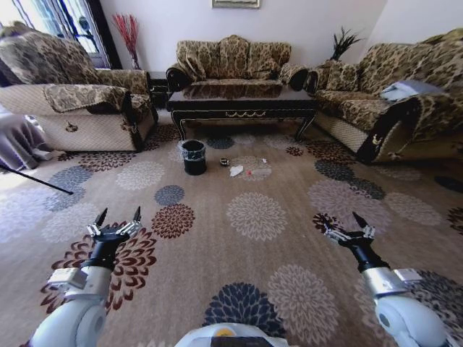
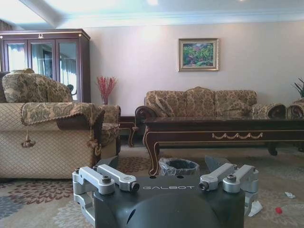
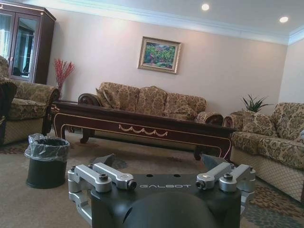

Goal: Move to the front of the table and pick up the trash from the floor, then place it into the trash bin.

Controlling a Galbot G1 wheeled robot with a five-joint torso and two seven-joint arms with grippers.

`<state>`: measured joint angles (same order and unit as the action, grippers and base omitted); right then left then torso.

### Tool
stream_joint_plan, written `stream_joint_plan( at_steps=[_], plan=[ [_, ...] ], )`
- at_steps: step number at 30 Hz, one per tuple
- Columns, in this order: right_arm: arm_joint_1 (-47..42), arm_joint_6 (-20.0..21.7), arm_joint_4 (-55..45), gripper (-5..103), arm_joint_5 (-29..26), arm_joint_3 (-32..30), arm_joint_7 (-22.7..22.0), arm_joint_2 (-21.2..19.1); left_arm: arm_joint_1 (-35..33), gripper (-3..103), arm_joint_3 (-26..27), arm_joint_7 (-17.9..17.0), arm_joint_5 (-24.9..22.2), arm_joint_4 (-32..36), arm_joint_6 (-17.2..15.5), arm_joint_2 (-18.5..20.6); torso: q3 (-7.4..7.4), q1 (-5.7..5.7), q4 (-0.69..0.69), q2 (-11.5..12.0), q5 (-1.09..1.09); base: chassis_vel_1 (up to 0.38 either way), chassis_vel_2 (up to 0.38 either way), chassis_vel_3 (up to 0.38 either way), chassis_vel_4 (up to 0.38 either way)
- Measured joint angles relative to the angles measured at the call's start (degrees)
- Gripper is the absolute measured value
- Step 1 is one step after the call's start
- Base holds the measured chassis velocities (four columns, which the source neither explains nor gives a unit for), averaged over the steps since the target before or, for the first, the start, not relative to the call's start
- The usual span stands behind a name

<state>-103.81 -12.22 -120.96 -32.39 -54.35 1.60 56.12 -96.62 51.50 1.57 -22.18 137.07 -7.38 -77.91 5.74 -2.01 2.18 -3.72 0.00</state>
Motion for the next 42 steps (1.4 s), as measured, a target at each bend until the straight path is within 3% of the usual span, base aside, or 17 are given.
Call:
stream_joint_plan(
  at_steps=[10, 30, 42],
  plan=[
    [0.8, -1.6, 0.5, 100, -0.4, 0.2, 1.3, -0.1, 0.3, 100, -0.8, -0.2, 0.5, -1.2, 0.9, -0.2, -1.71, 0.24, 0.0, 2.0, 0.0, 0.0, 0.0, 0.0, 0.0],
    [1.1, -1.1, 0.4, 100, -0.2, 0.2, 1.3, -0.1, -0.3, 100, -0.7, -1.5, 0.7, -2.5, 2.4, 0.2, -1.53, 0.33, 0.0, 1.8, -0.01, -0.006, 0.005, 0.005, -0.005],
    [2.0, -1.3, 1.7, 100, 0.1, 0.4, 1.2, 0.0, -0.9, 100, 0.5, -0.4, 0.4, -1.8, 3.3, 0.7, -1.38, 0.28, 0.01, 1.7, 0.01, -0.165, 0.154, 0.174, -0.165]
  ],
)
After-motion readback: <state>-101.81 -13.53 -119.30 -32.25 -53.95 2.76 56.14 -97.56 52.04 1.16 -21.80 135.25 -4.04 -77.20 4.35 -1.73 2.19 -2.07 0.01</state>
